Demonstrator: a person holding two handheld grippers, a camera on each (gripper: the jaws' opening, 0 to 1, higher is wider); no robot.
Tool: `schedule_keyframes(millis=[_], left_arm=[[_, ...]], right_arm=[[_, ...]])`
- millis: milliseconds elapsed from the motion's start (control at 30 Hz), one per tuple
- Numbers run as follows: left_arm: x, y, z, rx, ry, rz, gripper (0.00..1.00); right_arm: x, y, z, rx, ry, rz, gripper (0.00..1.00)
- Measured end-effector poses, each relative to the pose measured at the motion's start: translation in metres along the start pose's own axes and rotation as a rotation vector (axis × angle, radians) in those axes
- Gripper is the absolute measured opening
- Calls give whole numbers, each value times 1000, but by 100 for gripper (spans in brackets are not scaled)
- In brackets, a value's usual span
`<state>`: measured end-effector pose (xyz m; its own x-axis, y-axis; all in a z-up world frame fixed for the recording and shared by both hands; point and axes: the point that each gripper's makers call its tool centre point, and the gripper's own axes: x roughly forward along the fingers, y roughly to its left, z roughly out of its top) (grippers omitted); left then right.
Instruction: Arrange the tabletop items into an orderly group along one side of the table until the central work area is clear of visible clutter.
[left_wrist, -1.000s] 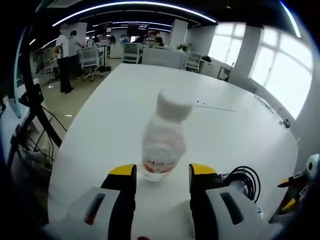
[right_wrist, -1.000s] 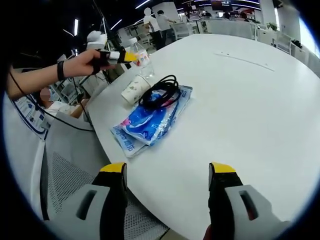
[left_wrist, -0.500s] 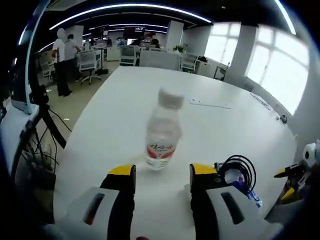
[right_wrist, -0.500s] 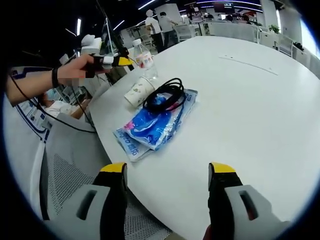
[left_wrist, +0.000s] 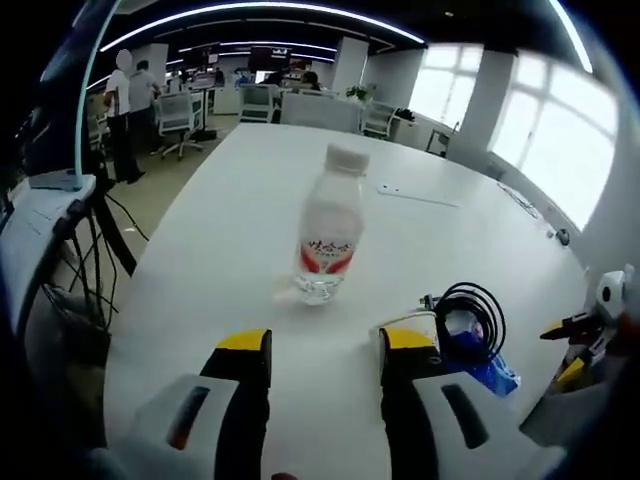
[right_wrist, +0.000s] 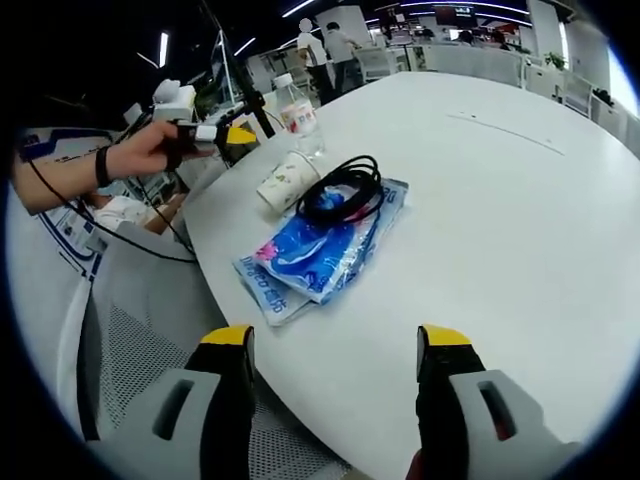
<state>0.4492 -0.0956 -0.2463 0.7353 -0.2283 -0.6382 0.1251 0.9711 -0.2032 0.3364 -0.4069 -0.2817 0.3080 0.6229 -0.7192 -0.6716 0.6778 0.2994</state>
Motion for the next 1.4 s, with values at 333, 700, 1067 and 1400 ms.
schedule_keyframes(millis=[333,700,1067,1400], left_arm=[[-5,-6,-14,-11,20,-15,43],[1,-23,-14,-24,35,-60,44],[12,-47,-20,-28,64,-110,49],[25,-65,-25,-27,95,-145,52]], right_arm=[[3,8,1,-7,4,8,65],[2,11,-3,-2,7,9,65],[1,8,-4,5,5,5,65],[1,5,-6,16,7,1,65]])
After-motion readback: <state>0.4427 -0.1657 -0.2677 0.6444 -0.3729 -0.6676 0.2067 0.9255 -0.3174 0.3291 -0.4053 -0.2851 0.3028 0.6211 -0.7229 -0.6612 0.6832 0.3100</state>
